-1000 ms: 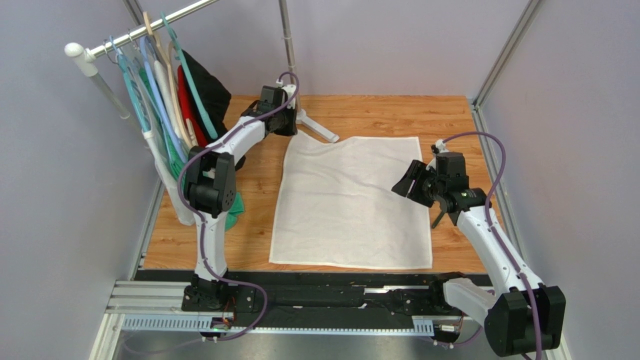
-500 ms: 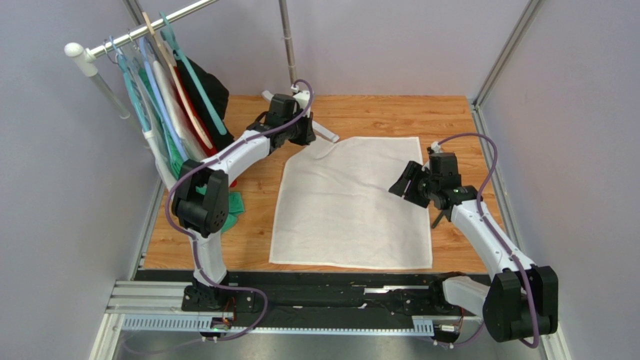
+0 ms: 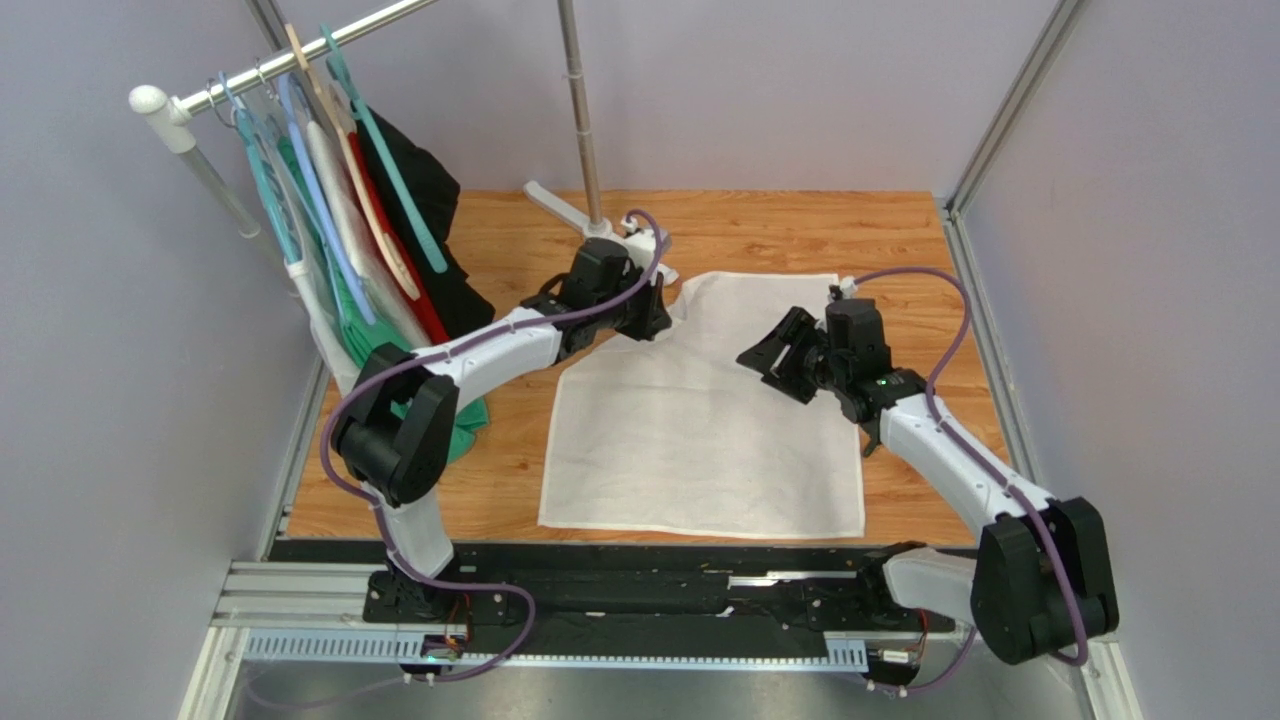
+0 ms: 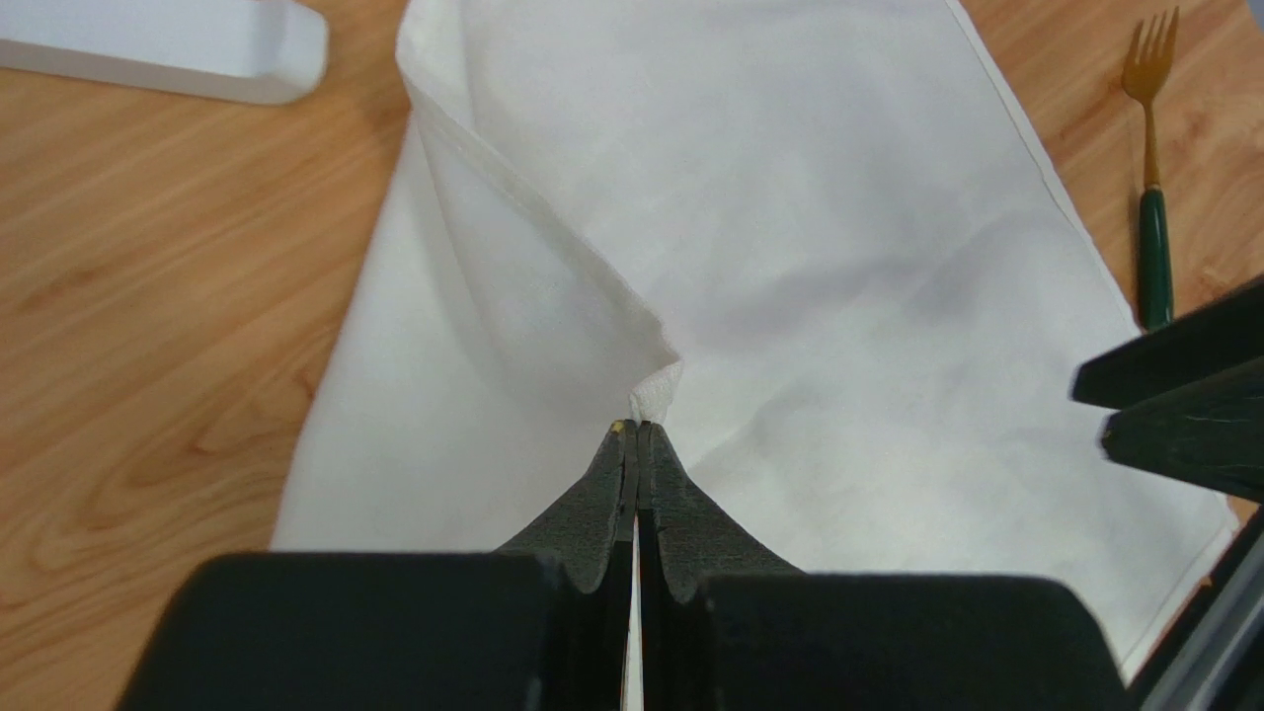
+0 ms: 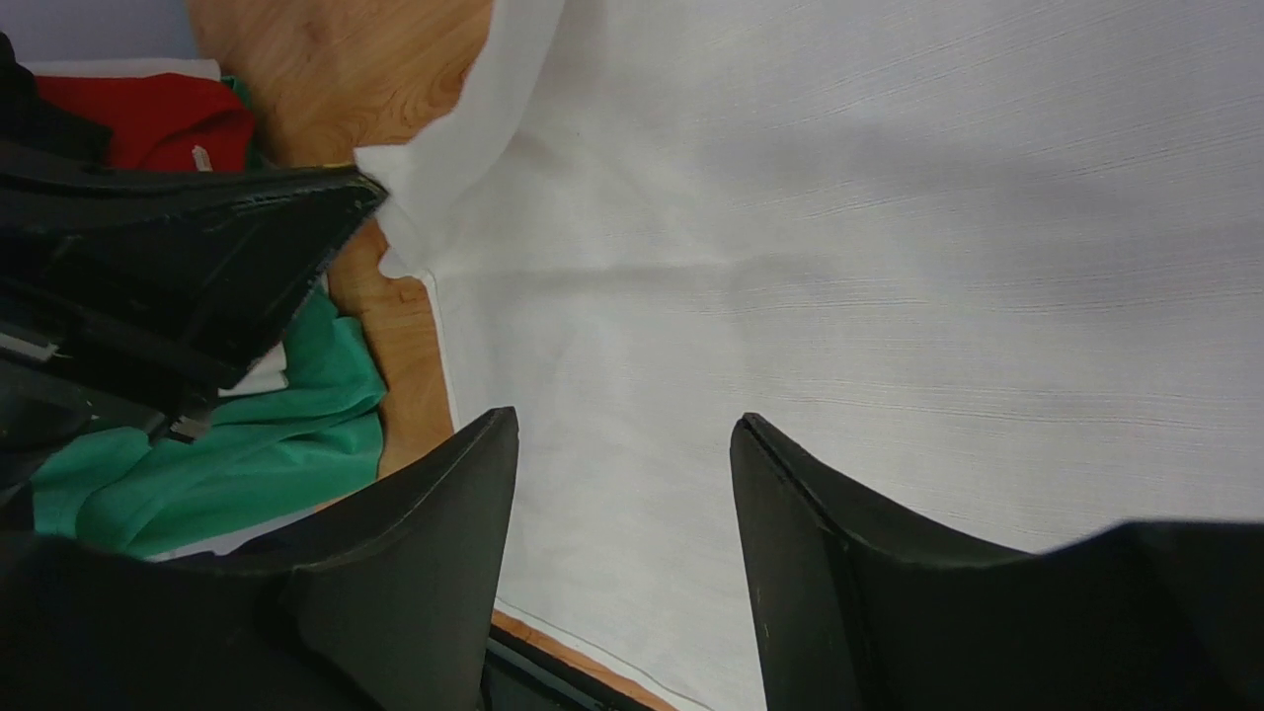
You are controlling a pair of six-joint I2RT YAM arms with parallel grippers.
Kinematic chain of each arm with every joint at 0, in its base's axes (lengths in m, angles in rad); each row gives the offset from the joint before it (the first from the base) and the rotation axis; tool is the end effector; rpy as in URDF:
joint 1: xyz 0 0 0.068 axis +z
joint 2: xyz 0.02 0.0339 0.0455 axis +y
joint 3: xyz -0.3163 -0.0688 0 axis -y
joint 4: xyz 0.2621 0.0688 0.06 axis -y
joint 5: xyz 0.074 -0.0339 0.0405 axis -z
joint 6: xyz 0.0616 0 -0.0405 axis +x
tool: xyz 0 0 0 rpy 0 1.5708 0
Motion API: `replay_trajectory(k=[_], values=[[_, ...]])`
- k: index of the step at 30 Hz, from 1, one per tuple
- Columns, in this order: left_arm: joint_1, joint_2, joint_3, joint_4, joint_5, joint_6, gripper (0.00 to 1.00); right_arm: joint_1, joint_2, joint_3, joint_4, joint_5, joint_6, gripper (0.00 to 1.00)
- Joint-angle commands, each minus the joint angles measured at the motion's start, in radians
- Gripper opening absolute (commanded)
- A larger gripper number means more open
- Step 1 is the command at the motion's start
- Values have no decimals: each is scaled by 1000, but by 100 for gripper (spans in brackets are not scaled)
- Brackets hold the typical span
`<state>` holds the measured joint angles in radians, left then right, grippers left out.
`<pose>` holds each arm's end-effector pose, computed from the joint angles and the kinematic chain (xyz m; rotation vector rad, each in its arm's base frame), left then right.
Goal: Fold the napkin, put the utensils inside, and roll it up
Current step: Fold the napkin
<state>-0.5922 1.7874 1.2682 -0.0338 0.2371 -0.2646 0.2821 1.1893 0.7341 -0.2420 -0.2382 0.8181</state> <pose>0.3730 -0.2683 0.2741 0.5022 2.1434 -0.7471 0.2521 0.0882 0.2598 0.5033 2.3362 0.8258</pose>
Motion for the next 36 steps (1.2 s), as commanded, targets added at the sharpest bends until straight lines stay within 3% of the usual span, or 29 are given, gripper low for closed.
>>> replay_trajectory(k=[1,16,29,33,36], values=[[-66,-49,-50,121,-18,-68,0,51,90,33,196,-24,154,59],[-182,-72,-194,285,-81,-171,0,118,303,30,371,-30,286,59],[-253,-79,-217,291,-123,-167,0,118,334,30,409,-33,332,58],[-265,-80,-217,285,-145,-154,0,120,334,13,394,-32,317,53],[-270,-74,-213,275,-151,-144,0,118,314,-4,379,-35,306,41]])
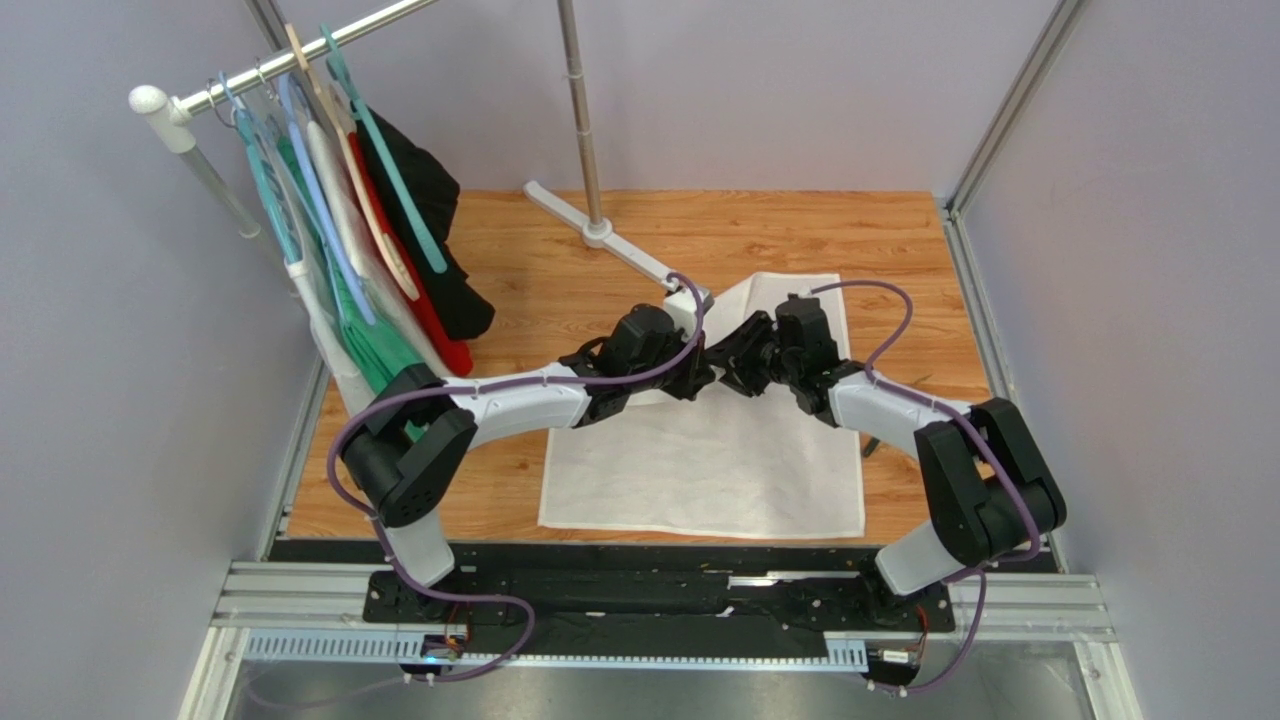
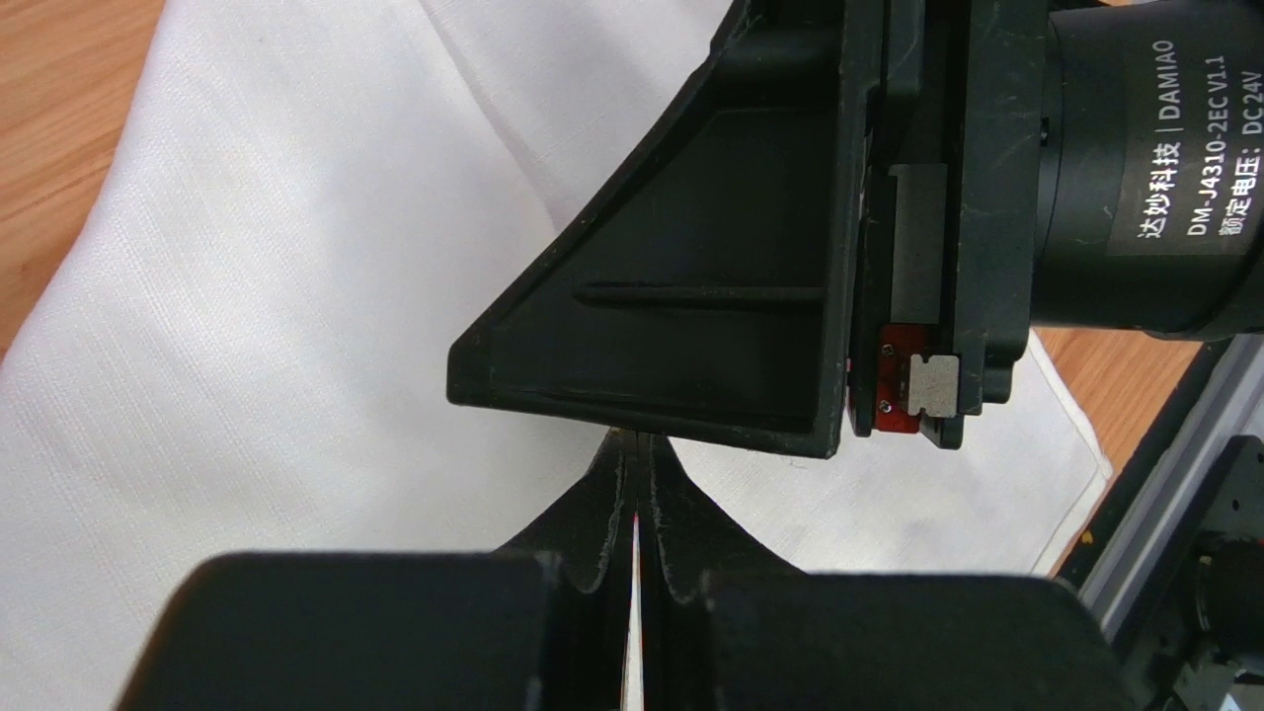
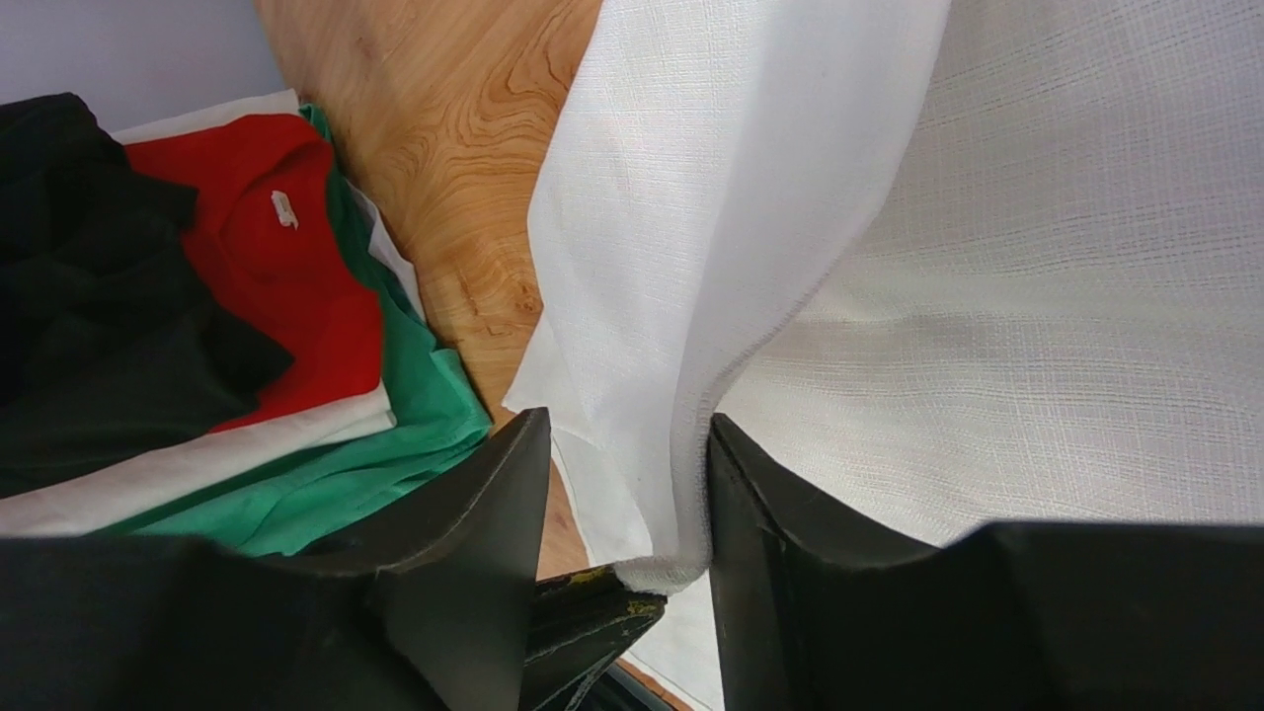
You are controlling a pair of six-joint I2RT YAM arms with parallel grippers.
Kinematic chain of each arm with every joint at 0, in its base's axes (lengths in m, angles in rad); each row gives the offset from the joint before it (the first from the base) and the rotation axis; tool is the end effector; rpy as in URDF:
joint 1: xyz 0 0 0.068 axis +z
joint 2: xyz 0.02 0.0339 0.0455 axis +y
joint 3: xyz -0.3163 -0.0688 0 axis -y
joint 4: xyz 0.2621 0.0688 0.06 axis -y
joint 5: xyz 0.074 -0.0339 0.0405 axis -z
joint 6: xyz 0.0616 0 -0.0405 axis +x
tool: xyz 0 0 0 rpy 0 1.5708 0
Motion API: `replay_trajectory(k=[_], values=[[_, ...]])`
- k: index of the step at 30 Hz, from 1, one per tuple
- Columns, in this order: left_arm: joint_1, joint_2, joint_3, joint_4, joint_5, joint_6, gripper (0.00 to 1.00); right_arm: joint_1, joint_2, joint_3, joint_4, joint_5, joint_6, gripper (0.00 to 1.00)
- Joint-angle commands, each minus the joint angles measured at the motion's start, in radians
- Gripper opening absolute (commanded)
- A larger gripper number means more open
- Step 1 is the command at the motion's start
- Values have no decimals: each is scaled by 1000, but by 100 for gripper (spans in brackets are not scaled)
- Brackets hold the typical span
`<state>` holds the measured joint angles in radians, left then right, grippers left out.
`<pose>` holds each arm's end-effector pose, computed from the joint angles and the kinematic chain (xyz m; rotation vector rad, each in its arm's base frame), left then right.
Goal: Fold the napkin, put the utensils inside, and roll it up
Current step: Fold the napkin
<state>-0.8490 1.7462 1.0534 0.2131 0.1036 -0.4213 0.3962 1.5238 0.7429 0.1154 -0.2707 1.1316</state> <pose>0.2828 -0.3309 0.2413 0.5270 2.1050 -0.8716 0.3059 0.1458 0.2052 0.7301 2.3472 1.0664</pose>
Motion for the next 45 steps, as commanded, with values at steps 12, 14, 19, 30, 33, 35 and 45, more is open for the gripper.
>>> replay_trajectory(k=[12,14,19,30,33,35,45], values=[[-42,-68,13,-32,4,32,37,6,-73,-76,-59,37,-82,0],[-42,-92,10,-49,11,39,69,6,-111,-80,-97,60,-107,0],[-42,-186,10,-182,-16,52,82,4,-201,-73,-264,114,-222,0],[-42,-402,-131,-345,-102,-10,86,4,-401,-125,-542,179,-345,0],[-44,-456,-177,-388,-128,-27,86,6,-453,-146,-600,192,-354,0],[-42,-509,-205,-409,-133,-34,86,6,-497,-160,-648,203,-363,0],[-42,-726,-371,-511,-171,-88,86,4,-634,-172,-835,266,-391,0]])
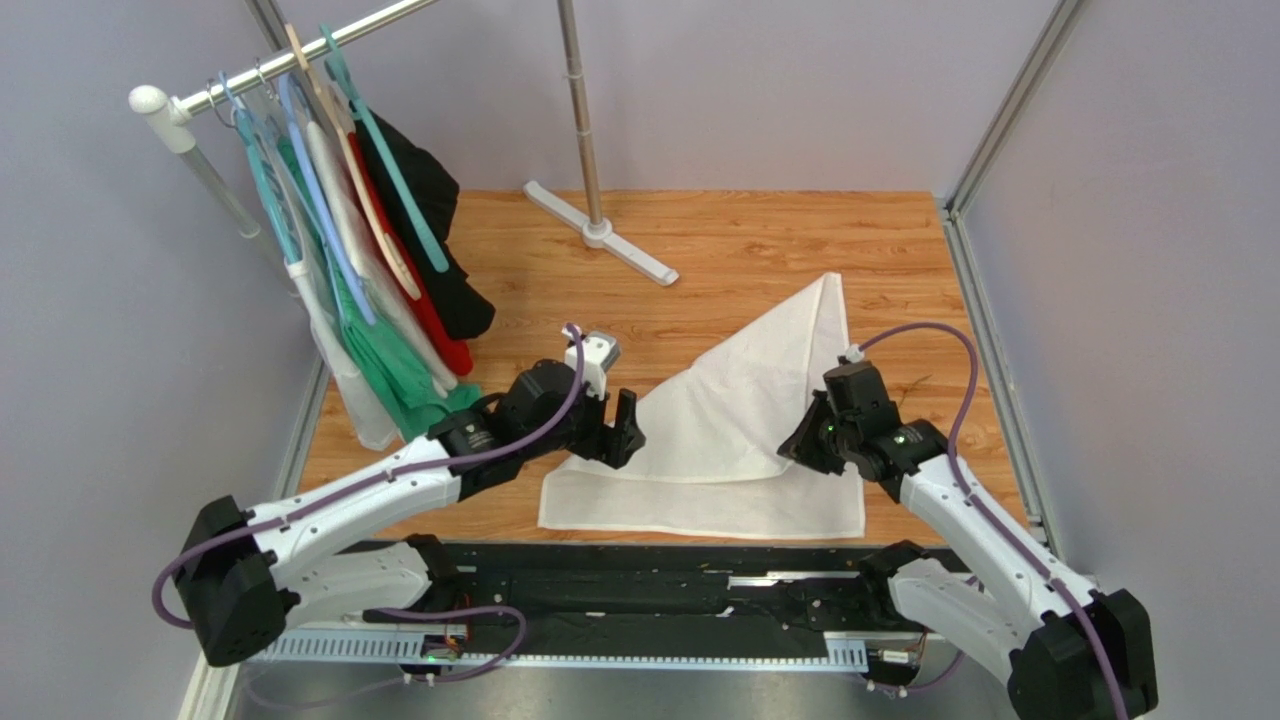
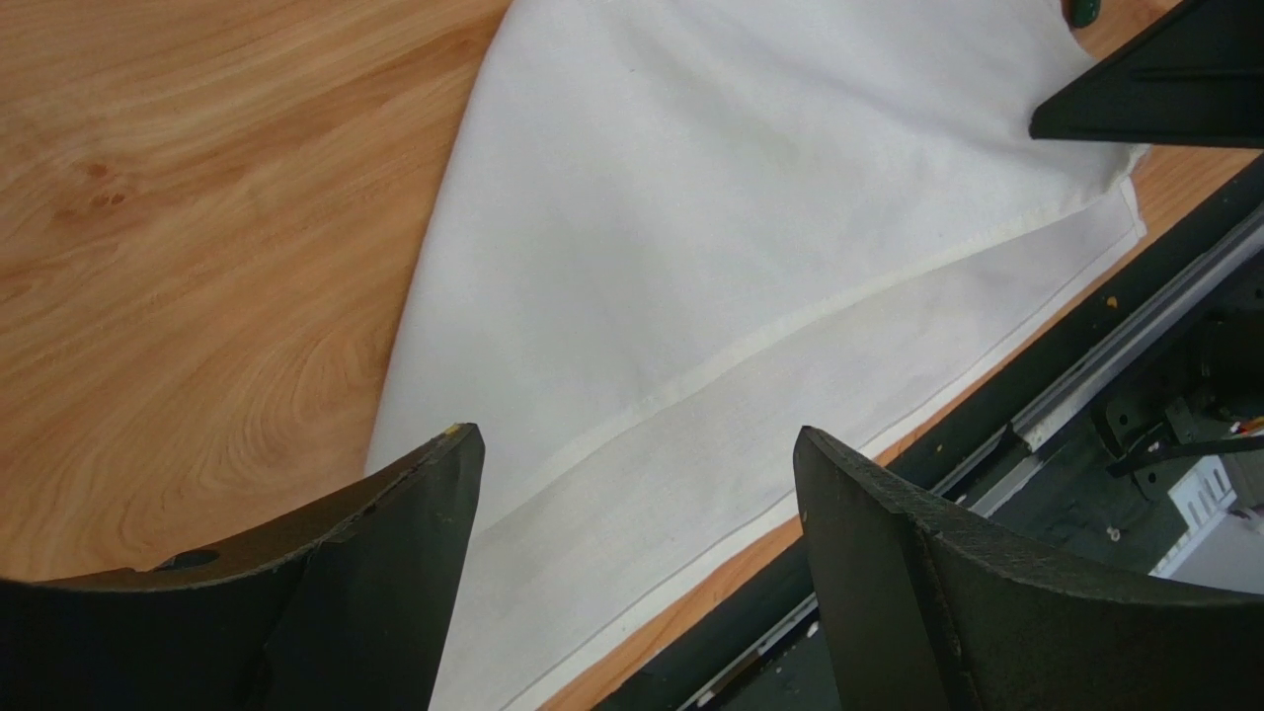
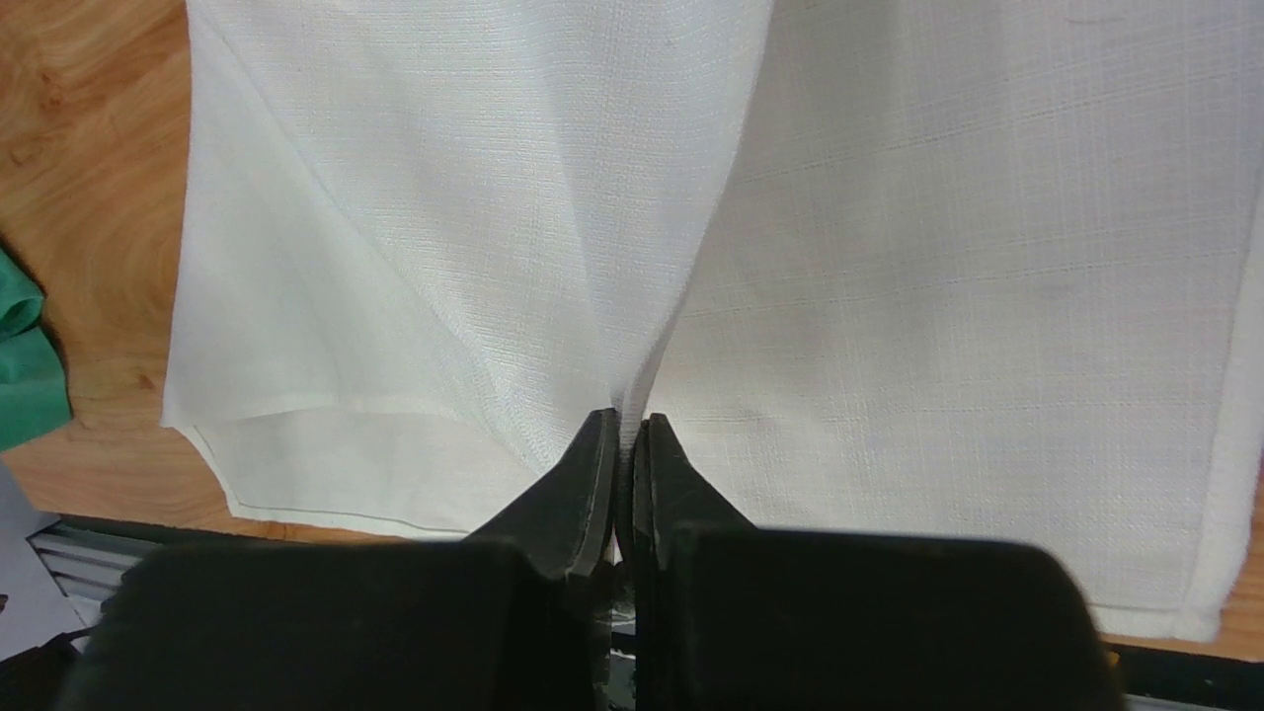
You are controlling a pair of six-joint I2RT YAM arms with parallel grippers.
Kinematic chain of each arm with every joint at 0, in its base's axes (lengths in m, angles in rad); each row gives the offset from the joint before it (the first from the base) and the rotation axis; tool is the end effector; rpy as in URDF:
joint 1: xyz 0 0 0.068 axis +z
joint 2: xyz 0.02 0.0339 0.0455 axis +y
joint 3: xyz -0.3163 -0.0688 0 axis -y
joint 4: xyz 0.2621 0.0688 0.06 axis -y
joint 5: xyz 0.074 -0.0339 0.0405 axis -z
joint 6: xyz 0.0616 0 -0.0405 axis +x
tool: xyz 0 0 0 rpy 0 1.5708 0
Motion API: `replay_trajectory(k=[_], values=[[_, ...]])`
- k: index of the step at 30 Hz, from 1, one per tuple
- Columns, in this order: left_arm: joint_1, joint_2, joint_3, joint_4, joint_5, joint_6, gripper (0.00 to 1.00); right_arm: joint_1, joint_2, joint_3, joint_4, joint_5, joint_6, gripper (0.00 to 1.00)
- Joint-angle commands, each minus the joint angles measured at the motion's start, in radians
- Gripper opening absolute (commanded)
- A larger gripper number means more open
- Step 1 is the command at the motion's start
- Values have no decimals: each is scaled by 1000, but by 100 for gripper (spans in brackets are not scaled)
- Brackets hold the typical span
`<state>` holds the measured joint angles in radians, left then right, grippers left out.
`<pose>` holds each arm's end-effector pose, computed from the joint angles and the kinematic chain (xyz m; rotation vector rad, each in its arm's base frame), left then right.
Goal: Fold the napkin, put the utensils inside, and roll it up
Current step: Fold the napkin
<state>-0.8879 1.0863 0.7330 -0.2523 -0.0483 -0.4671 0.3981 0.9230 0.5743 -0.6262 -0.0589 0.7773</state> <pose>0.1606 -0.1927 0.2819 0.4454 2.2227 -0.7018 0.1572 0.0700 0.2204 0.4724 2.5881 0.5124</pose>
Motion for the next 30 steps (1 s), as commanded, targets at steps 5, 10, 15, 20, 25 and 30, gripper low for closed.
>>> replay_trajectory(k=[5,10,15,20,25,30], values=[[-3,-109,-122,-61,-15,-79,86,2,-50,-2,-158,57,-39,0],[-3,-135,-152,-83,-38,-97,86,2,-104,15,-222,57,-23,0],[-3,-164,-156,-117,-65,-96,87,2,-122,68,-332,131,-26,0],[-3,-164,-179,-123,-65,-87,86,2,-110,81,-395,152,-18,0],[-3,-161,-202,-127,-85,-100,86,2,-108,98,-448,180,0,0],[-3,-177,-228,-131,-100,-136,87,2,-79,124,-509,227,13,0]])
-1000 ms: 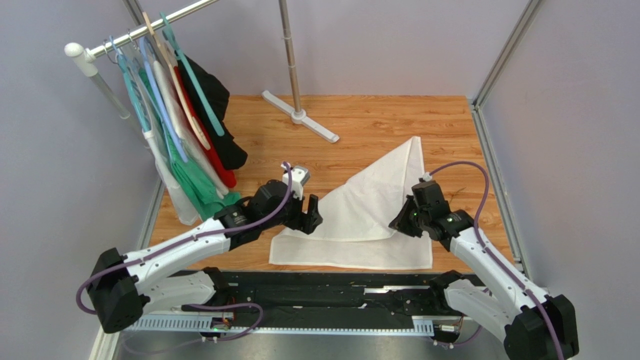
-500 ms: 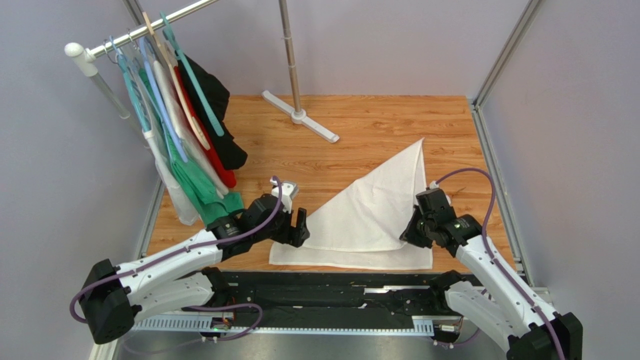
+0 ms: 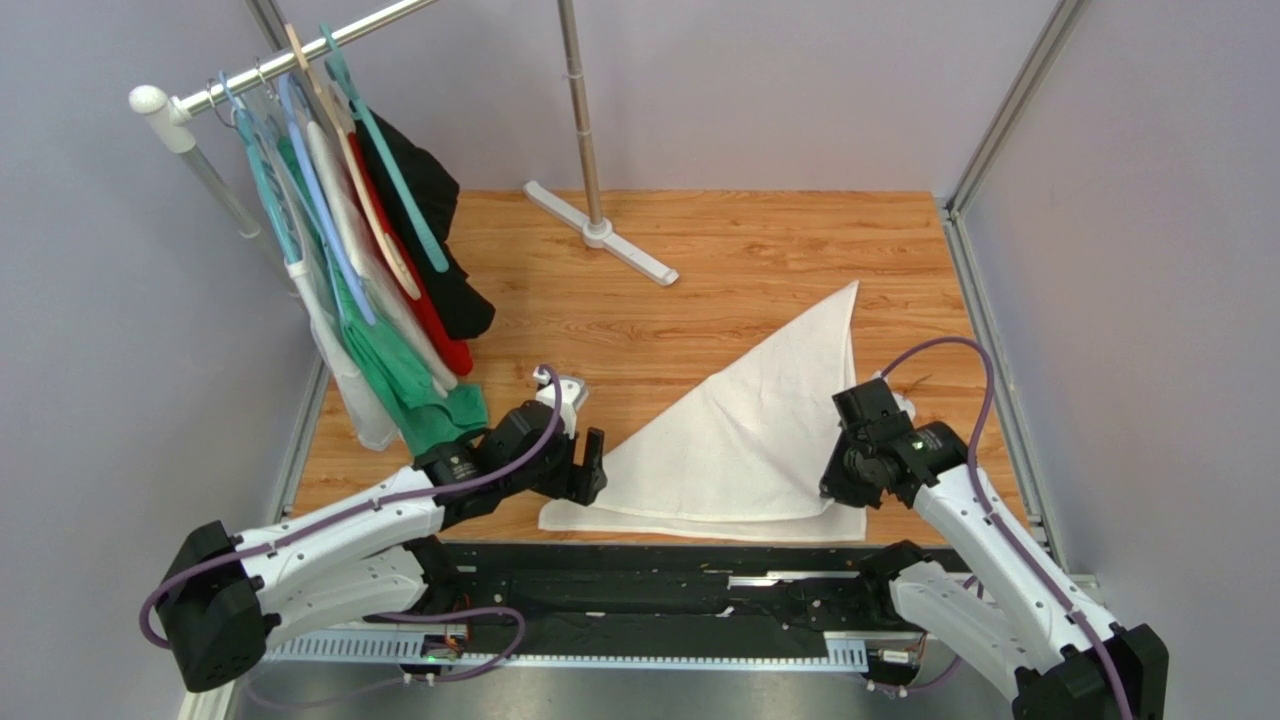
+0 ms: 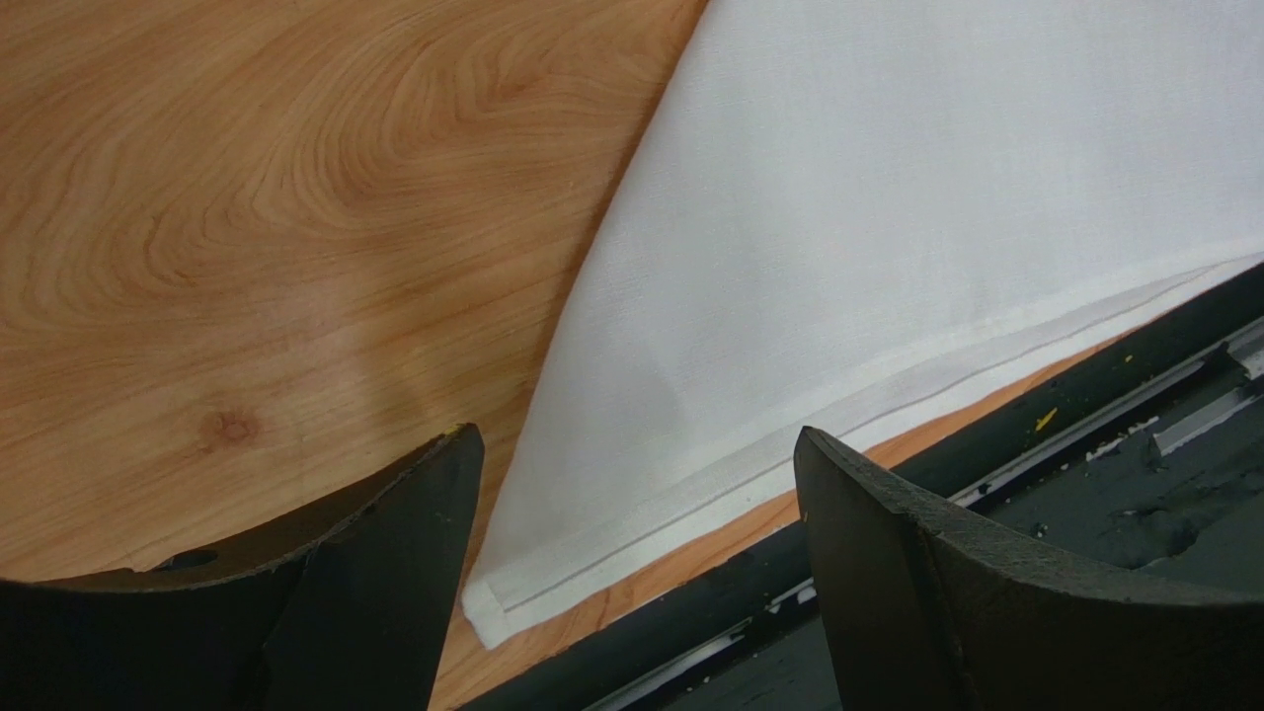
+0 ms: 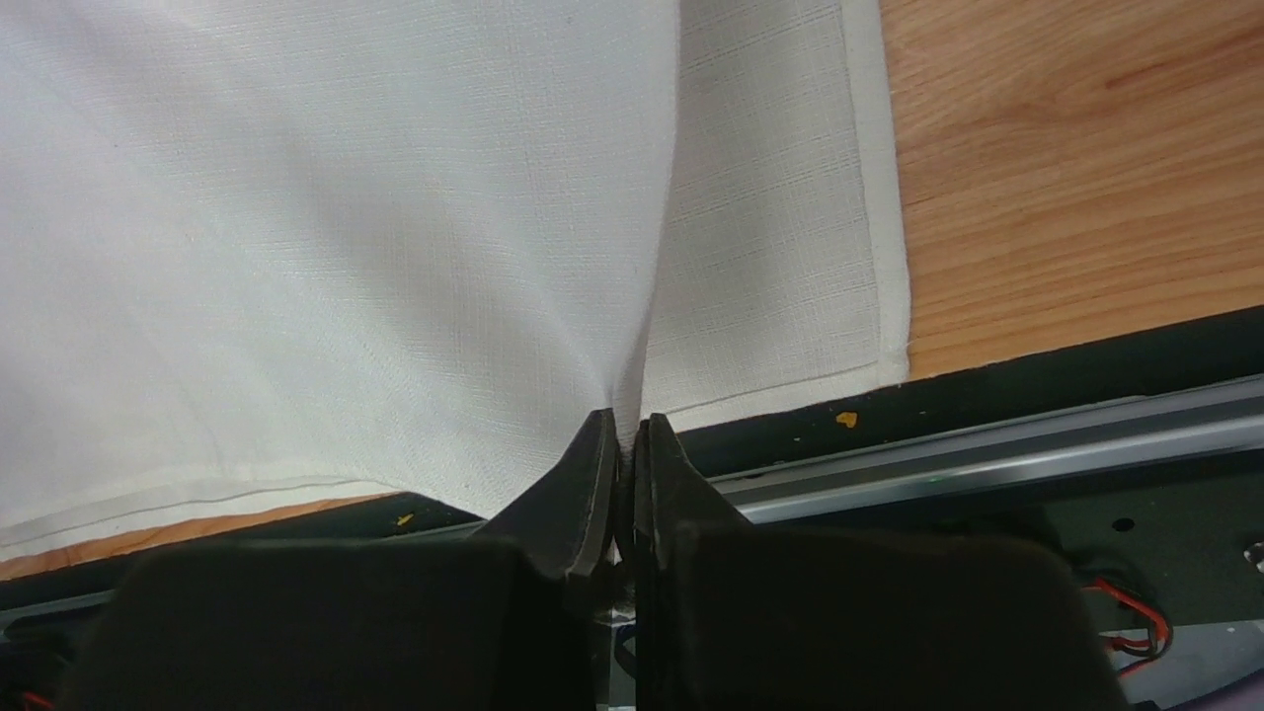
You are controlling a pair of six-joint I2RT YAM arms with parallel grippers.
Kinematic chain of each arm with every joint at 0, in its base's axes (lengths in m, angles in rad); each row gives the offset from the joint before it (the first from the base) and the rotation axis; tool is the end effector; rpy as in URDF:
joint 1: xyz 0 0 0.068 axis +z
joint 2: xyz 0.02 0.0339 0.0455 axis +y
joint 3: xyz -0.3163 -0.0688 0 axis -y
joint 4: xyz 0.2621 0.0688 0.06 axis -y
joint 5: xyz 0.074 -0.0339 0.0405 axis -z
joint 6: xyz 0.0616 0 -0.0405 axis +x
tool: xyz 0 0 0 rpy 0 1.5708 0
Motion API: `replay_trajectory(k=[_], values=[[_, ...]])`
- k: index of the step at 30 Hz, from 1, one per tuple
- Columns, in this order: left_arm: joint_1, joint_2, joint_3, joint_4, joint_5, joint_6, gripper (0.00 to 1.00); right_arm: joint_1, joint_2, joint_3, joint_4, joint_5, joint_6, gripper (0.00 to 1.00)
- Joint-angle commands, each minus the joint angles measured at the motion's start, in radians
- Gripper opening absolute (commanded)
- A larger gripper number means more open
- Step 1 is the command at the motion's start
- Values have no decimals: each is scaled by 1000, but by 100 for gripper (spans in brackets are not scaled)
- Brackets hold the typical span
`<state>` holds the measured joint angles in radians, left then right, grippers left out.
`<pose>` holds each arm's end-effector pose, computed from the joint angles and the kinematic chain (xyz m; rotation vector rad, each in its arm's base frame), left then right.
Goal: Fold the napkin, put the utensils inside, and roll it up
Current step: Fold the napkin
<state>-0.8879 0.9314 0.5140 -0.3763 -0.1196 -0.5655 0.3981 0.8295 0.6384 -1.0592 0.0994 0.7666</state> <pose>0.1256 -0.1427 0.2196 0.3311 2.4069 -0.5519 0.1109 0.0400 0.2275 0.5383 2.7650 0.1334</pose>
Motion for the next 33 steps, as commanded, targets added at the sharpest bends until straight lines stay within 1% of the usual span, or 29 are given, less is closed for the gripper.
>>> replay_trajectory(k=[1,5,12,20,25,33], values=[[-3,-22,-17,-7,-31,-42,87,4,17,63,-81,71,28,0],[-3,-17,-34,13,-12,-51,88,2,28,70,-123,79,34,0],[9,-25,-45,23,-3,-39,90,4,59,67,-142,120,56,0],[46,-22,-109,100,77,-51,87,21,111,73,-156,171,94,0],[46,12,-112,125,90,-51,86,42,140,83,-176,204,123,0],[46,15,-129,142,107,-51,86,56,164,87,-189,237,149,0]])
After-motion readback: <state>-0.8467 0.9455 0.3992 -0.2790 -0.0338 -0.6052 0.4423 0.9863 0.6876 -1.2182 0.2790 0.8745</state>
